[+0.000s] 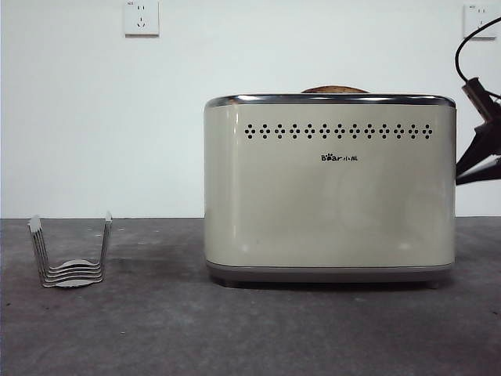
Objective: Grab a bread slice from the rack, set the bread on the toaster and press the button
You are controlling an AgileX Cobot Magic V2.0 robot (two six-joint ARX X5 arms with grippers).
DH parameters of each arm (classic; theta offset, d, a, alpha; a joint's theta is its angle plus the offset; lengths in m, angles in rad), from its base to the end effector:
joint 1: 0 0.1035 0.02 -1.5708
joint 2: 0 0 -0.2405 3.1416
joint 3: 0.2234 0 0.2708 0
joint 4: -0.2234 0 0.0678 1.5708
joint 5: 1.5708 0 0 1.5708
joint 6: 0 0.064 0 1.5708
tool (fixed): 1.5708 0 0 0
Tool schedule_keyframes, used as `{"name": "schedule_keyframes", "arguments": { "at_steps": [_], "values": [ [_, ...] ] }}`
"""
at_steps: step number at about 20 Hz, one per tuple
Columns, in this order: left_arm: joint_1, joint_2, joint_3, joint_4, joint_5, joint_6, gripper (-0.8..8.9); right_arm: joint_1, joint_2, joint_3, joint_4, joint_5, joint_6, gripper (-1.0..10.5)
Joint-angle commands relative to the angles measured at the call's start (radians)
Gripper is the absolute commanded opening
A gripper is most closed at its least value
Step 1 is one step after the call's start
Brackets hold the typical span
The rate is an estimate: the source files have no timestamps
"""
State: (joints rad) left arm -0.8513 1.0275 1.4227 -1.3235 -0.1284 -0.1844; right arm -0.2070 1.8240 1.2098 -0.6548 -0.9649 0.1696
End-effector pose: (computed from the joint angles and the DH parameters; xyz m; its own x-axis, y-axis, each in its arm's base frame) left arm 0.1346 -0.1412 0.3613 0.4879 -0.3626 -0.7940 0.5869 0.8096 -0.0091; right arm 0.3647 -0.0228 0.1336 0.3346 0.7696 -0.5438 0.0374 0.5657 0.8237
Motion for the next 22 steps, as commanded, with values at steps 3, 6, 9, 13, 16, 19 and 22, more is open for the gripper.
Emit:
{"name": "schedule_keyframes", "arguments": {
  "at_steps": [3, 6, 9, 13, 16, 19, 22],
  "values": [
    [0.000, 0.003, -0.005, 0.003, -0.003, -0.007, -0.08, 0.011, 0.073, -0.018, -0.027, 0.069, -0.049, -0.1],
    [0.000, 0.005, -0.005, 0.003, -0.003, -0.015, -0.08, 0.011, 0.097, -0.018, -0.028, 0.080, -0.051, -0.1],
    [0.000, 0.006, -0.005, 0.002, -0.003, -0.022, -0.08, 0.011, 0.137, -0.018, -0.043, 0.083, -0.064, -0.1],
    [0.000, 0.007, -0.005, 0.003, -0.003, -0.026, -0.08, 0.011, 0.144, -0.018, -0.056, 0.085, -0.077, -0.1],
    [0.000, 0.008, -0.005, 0.003, -0.003, -0.026, -0.08, 0.011, 0.144, -0.018, -0.057, 0.086, -0.078, -0.1],
    [0.000, 0.009, -0.005, 0.003, -0.003, -0.026, -0.08, 0.011, 0.143, -0.018, -0.055, 0.079, -0.091, -0.1],
    [0.000, 0.009, -0.005, 0.002, -0.003, -0.025, -0.08, 0.010, 0.134, -0.018, -0.050, 0.079, -0.096, -0.1]
  ]
}}
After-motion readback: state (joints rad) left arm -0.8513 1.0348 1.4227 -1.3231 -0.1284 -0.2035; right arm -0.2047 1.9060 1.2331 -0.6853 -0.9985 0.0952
